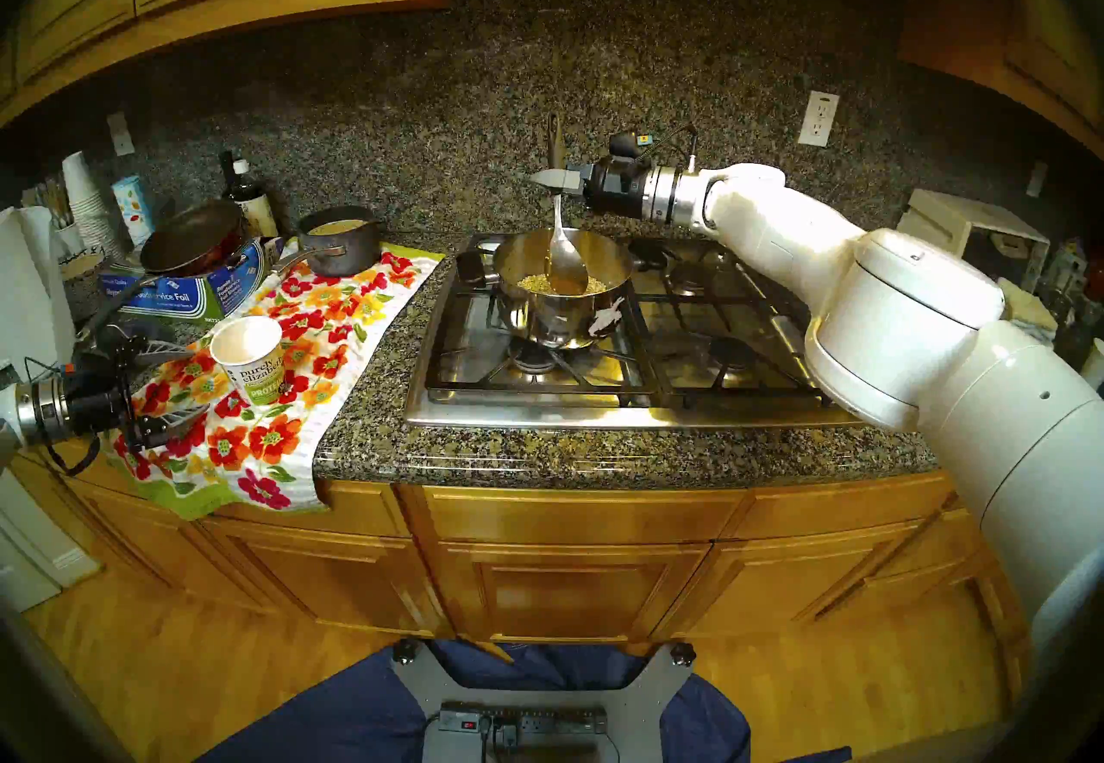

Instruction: Pour oats into pot and stir with a spoon

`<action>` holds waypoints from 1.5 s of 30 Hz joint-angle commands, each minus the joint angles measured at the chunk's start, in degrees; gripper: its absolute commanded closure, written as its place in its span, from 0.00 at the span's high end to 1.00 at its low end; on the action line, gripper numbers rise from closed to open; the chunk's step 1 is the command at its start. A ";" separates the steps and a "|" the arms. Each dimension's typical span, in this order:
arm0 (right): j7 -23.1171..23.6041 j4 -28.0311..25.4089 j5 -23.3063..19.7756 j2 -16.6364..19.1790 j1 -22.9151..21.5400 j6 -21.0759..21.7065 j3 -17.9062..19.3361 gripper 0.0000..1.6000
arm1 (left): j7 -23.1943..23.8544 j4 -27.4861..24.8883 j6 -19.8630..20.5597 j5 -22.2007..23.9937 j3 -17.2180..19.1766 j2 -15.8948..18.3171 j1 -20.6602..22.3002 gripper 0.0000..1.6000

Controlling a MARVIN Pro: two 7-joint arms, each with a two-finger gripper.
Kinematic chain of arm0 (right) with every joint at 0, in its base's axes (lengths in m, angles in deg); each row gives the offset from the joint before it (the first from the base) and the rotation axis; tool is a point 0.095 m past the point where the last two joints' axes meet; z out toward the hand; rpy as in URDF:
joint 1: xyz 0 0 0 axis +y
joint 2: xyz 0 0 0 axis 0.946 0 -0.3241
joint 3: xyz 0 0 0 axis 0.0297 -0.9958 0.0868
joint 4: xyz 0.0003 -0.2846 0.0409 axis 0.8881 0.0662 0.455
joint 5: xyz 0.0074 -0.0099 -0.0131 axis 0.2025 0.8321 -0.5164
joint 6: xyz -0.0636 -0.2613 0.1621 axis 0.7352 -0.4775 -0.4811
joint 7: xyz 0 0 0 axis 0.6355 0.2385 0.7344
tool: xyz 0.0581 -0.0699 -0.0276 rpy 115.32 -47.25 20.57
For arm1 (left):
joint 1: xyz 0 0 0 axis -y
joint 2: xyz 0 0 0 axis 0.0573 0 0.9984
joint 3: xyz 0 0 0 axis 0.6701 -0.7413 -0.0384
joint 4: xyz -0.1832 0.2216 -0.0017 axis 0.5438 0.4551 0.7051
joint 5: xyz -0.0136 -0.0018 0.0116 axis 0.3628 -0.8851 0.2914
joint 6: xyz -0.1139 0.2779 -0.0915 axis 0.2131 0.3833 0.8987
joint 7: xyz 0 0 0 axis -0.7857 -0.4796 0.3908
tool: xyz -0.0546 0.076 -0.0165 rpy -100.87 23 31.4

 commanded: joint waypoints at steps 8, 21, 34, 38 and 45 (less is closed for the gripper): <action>-5.49 -0.52 -1.79 -0.50 -1.72 0.54 2.43 0.00 | 2.47 -0.30 -0.16 0.37 0.98 0.49 0.49 1.00; -10.09 -0.64 -1.45 -1.47 -1.21 1.81 2.78 0.00 | 1.66 -0.42 -0.21 0.07 0.67 0.54 0.53 1.00; -13.16 -0.62 -1.05 -1.51 -1.26 2.49 2.63 0.00 | 1.03 -0.49 -0.35 -0.24 0.33 0.59 0.60 1.00; -14.03 -0.52 -1.47 -1.43 -1.18 2.85 3.09 0.00 | 0.84 -0.51 -0.40 -0.34 0.21 0.61 0.62 1.00; -15.49 -0.52 -2.70 -1.06 -1.02 3.85 4.51 0.00 | 0.61 -0.52 -0.46 -0.47 0.05 0.64 0.65 1.00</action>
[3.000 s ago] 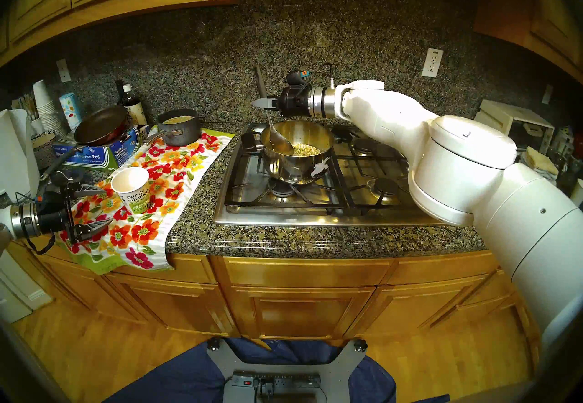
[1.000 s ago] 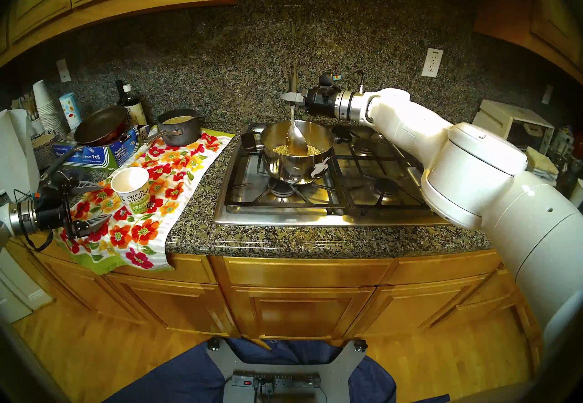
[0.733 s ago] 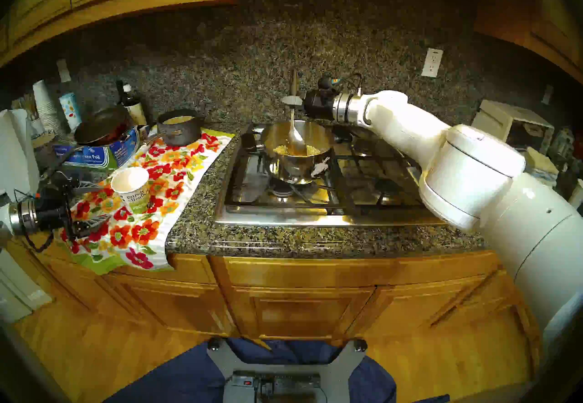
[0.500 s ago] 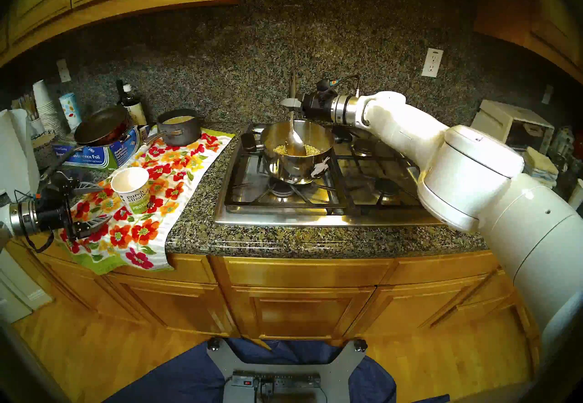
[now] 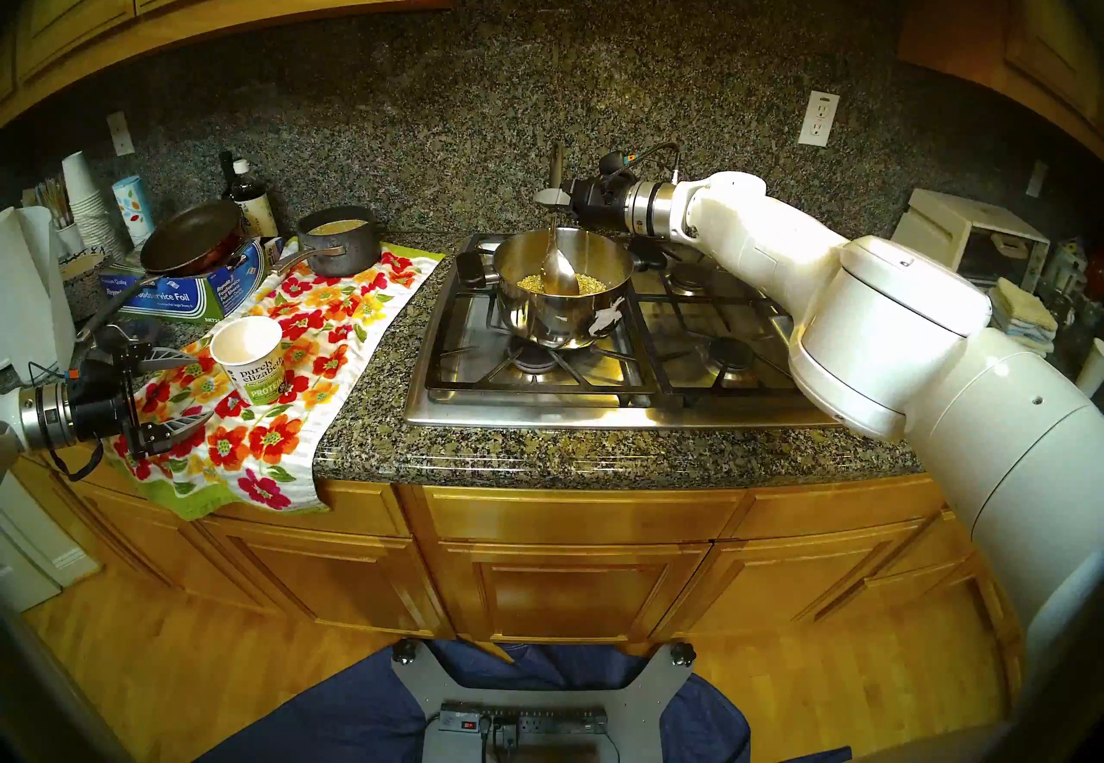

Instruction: Pour oats into pot and stir with a spoon

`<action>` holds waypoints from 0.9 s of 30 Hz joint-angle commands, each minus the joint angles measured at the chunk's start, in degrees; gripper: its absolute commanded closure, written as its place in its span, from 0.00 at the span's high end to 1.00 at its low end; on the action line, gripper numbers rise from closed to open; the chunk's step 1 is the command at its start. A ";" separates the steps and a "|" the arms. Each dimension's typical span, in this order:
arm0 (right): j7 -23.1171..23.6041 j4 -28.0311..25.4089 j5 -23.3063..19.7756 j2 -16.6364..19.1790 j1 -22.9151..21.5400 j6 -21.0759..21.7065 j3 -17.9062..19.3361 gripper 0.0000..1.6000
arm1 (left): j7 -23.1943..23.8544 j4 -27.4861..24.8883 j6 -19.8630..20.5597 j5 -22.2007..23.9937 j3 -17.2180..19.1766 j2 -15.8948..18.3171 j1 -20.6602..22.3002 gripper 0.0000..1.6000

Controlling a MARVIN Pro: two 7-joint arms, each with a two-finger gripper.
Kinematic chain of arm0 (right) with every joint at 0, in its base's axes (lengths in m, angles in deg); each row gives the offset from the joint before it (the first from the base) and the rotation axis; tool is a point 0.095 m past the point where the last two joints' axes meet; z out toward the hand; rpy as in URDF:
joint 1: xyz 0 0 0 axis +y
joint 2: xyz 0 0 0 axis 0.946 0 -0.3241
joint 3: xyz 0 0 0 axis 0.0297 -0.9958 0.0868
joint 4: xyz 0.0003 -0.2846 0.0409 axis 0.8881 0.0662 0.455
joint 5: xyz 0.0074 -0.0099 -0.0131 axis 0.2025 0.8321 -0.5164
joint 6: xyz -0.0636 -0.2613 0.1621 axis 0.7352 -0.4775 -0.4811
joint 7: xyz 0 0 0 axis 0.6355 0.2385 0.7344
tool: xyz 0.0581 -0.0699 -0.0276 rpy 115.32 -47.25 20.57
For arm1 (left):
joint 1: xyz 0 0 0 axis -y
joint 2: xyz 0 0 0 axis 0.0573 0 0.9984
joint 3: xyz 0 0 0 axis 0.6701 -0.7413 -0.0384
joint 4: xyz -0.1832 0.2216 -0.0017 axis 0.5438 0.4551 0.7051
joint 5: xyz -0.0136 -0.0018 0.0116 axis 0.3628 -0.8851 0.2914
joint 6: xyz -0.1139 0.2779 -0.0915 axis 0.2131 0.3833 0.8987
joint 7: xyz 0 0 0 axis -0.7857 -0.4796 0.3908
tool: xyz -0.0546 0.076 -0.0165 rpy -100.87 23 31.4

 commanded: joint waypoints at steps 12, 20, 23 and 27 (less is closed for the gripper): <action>-3.31 -0.23 -3.50 1.25 -0.59 2.96 4.10 0.00 | 0.84 -0.08 -0.34 0.15 0.77 0.65 0.73 1.00; -5.07 -0.23 -4.70 1.18 -0.15 4.05 5.54 0.00 | 0.73 -0.08 -0.44 0.05 0.70 0.67 0.75 1.00; -5.80 -0.23 -5.22 1.26 0.10 4.46 6.14 0.00 | 0.69 -0.08 -0.47 0.01 0.67 0.68 0.76 1.00; -6.59 -0.23 -5.77 1.41 0.44 4.87 6.83 0.00 | 0.65 -0.09 -0.51 -0.02 0.66 0.68 0.76 1.00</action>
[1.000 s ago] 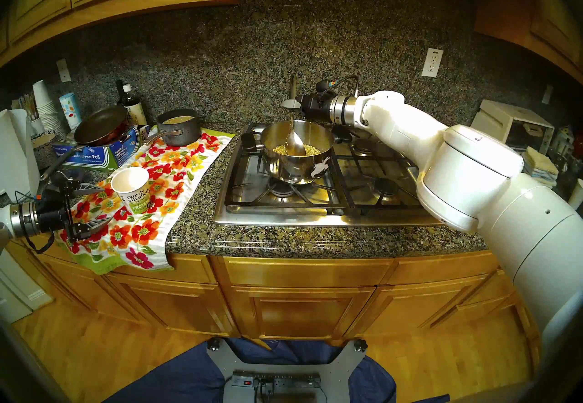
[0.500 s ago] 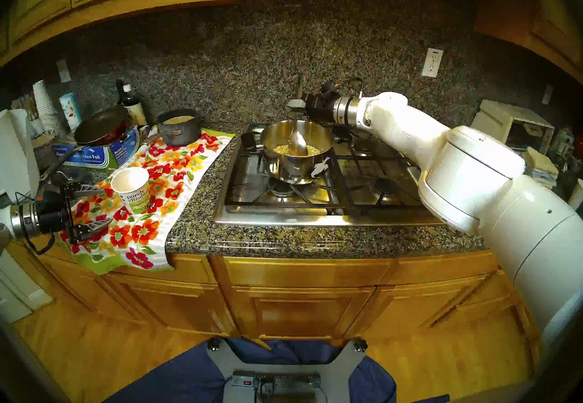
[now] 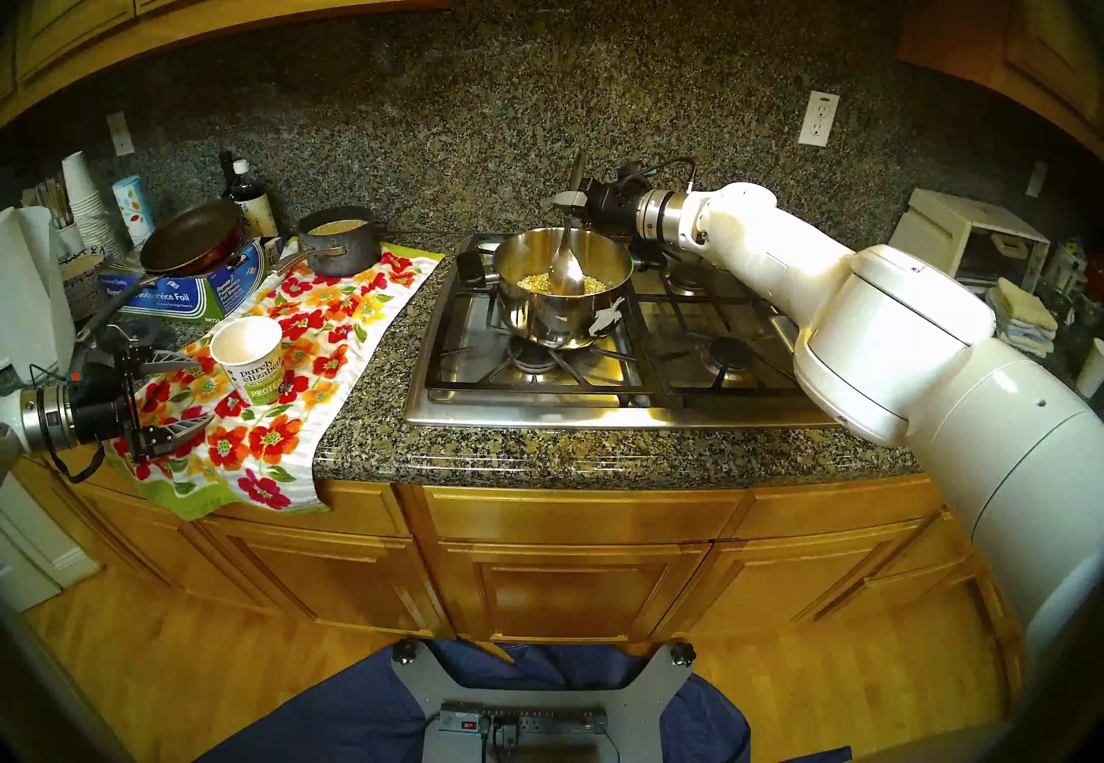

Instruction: Pour oats into pot and stir with a spoon

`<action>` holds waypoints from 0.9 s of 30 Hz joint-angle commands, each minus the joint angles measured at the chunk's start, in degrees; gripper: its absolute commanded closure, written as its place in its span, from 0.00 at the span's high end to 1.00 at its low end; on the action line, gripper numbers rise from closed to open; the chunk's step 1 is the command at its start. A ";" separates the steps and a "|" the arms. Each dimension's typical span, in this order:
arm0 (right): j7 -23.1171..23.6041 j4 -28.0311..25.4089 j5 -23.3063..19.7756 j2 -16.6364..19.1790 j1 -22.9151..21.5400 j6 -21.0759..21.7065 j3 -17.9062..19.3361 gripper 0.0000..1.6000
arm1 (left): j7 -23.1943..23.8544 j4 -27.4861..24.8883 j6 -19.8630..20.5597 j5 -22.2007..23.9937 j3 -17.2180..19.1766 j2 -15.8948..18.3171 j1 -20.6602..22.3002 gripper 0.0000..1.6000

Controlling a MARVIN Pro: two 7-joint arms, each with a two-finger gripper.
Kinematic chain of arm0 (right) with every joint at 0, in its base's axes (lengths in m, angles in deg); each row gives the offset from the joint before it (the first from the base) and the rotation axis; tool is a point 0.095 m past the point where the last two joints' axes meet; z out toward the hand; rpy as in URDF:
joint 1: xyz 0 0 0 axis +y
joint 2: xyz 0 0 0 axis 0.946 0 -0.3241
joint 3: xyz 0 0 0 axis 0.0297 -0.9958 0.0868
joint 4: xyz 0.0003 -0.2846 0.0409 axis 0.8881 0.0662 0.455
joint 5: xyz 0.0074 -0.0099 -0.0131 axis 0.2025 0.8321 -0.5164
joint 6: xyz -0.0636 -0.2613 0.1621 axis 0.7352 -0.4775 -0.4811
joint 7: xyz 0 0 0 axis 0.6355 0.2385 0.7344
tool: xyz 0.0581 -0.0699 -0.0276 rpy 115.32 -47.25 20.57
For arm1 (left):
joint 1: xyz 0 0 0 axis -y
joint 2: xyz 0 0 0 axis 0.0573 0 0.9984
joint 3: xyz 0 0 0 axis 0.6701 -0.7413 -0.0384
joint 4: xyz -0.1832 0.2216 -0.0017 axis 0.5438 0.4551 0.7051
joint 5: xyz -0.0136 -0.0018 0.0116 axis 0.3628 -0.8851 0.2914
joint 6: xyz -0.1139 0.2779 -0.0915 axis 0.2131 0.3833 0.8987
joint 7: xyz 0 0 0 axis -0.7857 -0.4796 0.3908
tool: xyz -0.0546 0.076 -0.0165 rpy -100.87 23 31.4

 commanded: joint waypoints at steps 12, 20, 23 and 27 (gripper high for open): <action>-2.53 -0.48 -2.86 0.14 -0.98 1.26 3.20 0.00 | 0.92 -0.03 -0.30 0.34 1.07 0.63 0.78 1.00; -3.74 -0.67 -3.54 0.45 -1.13 1.80 4.01 1.00 | 0.88 -0.03 -0.36 0.29 1.06 0.64 0.78 1.00; -4.09 -0.73 -3.63 0.66 -1.31 2.03 4.16 1.00 | 0.86 -0.03 -0.37 0.28 1.05 0.64 0.78 1.00; -4.39 -0.78 -3.77 0.87 -1.44 2.30 4.37 1.00 | 0.84 -0.03 -0.40 0.26 1.05 0.64 0.78 1.00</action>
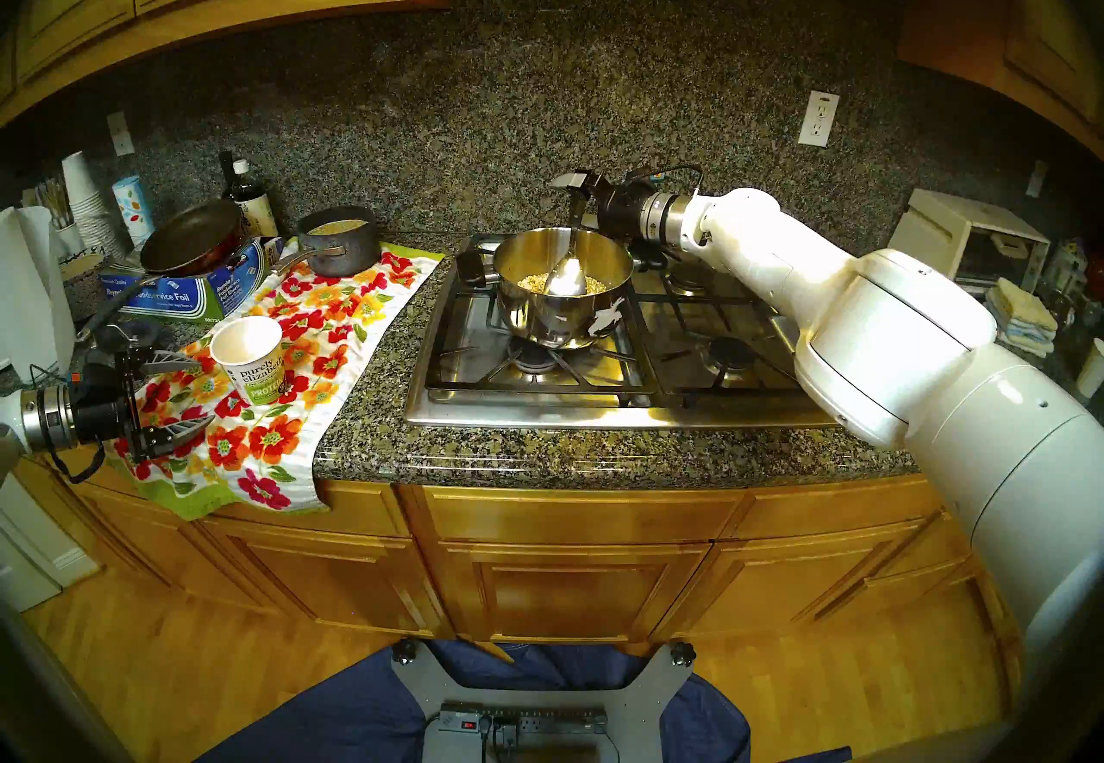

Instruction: Pour oats into pot and stir with a spoon

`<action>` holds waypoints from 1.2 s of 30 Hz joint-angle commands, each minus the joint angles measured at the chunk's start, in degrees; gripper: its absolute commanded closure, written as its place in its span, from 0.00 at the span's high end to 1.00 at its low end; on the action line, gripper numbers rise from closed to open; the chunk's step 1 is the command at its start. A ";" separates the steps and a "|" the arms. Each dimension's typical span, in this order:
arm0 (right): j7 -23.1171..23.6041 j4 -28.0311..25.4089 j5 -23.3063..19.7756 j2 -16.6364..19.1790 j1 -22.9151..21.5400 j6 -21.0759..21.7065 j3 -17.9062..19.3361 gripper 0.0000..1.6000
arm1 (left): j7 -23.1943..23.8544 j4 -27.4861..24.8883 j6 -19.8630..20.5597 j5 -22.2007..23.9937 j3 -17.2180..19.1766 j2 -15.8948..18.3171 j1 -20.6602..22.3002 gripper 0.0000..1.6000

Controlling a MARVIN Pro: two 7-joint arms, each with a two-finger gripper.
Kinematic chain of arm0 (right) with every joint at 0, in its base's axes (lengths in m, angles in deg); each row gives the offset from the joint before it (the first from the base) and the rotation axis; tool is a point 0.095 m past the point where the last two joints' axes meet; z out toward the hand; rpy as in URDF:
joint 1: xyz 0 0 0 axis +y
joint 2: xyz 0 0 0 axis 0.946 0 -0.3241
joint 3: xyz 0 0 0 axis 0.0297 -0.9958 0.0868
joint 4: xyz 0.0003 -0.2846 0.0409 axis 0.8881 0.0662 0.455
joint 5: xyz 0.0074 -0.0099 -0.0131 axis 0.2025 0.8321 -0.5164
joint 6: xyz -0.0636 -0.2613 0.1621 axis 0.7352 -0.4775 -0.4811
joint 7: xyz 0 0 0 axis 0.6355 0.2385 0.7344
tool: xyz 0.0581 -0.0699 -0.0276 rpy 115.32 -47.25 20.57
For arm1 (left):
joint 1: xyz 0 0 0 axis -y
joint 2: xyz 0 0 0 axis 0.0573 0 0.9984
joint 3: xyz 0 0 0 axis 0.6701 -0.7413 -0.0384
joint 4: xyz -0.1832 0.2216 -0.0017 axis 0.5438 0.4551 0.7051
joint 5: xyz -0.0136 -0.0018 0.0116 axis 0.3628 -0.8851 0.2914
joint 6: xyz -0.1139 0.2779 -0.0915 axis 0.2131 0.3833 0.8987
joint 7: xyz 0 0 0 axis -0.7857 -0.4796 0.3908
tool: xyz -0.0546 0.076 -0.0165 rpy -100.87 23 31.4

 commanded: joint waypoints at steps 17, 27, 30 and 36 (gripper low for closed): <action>0.04 -0.58 -0.85 2.35 -3.87 1.77 1.45 1.00 | 0.76 -0.04 -0.28 0.32 1.01 0.62 0.75 1.00; -0.04 -0.60 -1.02 3.84 -5.52 2.77 2.11 1.00 | 0.65 -0.05 -0.34 0.22 0.94 0.64 0.77 1.00; 0.05 -0.59 -1.09 4.38 -5.93 2.96 2.34 1.00 | 0.65 -0.04 -0.36 0.21 0.93 0.64 0.78 1.00; 0.42 -0.69 -1.32 5.45 -6.80 3.17 2.91 1.00 | 0.70 -0.03 -0.40 0.21 0.95 0.65 0.80 1.00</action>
